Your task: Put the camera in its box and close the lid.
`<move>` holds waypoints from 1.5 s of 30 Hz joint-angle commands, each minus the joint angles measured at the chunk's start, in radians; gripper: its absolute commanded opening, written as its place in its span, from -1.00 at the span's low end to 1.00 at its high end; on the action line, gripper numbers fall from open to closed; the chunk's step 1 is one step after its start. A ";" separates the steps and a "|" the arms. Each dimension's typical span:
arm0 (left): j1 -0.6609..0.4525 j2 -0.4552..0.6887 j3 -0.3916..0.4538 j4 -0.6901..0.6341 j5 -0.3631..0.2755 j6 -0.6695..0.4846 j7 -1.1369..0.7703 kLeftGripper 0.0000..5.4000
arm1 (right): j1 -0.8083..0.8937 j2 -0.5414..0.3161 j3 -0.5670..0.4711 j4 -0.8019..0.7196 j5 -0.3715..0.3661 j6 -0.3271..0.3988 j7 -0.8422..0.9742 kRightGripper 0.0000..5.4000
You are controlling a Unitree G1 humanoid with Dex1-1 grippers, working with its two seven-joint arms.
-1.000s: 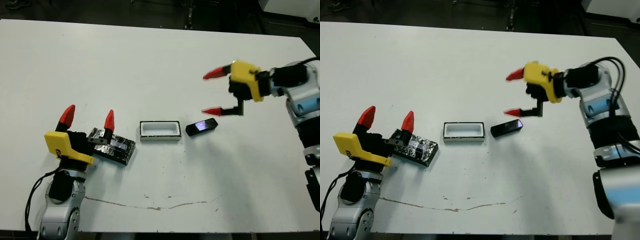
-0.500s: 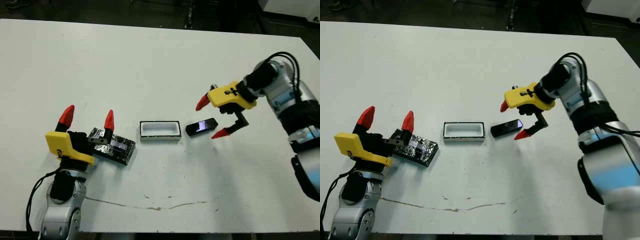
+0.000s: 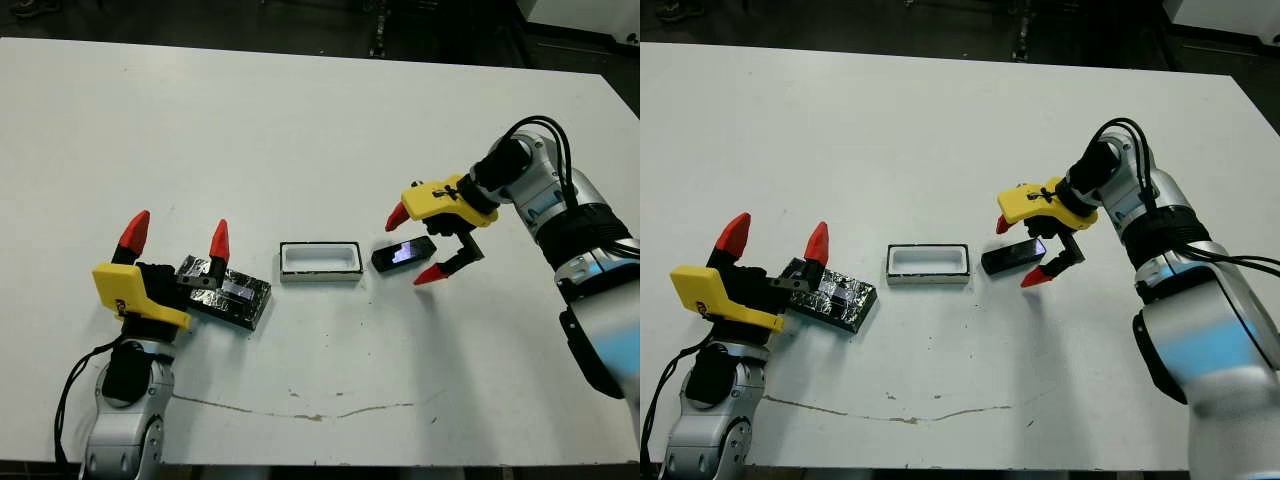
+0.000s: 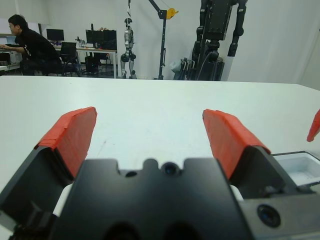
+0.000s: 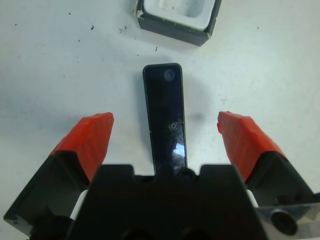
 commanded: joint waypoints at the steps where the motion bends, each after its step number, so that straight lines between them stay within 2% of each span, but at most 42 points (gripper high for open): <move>1: 0.008 0.005 -0.001 0.001 0.003 0.012 0.001 1.00 | -0.012 0.004 -0.006 0.012 -0.012 0.015 -0.012 1.00; 9: 0.006 0.001 -0.002 0.010 -0.002 -0.001 -0.005 1.00 | -0.004 0.005 -0.014 0.013 -0.014 -0.012 -0.032 1.00; 15: 0.006 0.002 -0.003 0.012 -0.003 -0.002 -0.006 1.00 | 0.009 0.015 -0.022 0.038 -0.008 0.012 -0.038 0.95; 23: 0.005 0.003 -0.003 0.008 -0.007 -0.001 -0.005 1.00 | 0.034 0.023 -0.019 0.037 -0.018 0.035 -0.051 0.53; 39: 0.001 -0.001 -0.002 0.005 -0.013 0.004 -0.003 1.00 | 0.076 0.011 0.014 -0.012 -0.050 -0.006 -0.065 -0.38; 43: 0.000 -0.002 -0.003 -0.002 -0.016 0.013 -0.001 1.00 | 0.079 -0.006 0.003 -0.035 -0.039 0.003 -0.051 -0.38; 45: -0.001 -0.003 -0.003 -0.003 -0.016 0.013 0.000 1.00 | 0.074 -0.014 -0.011 -0.043 -0.027 0.036 -0.047 -0.38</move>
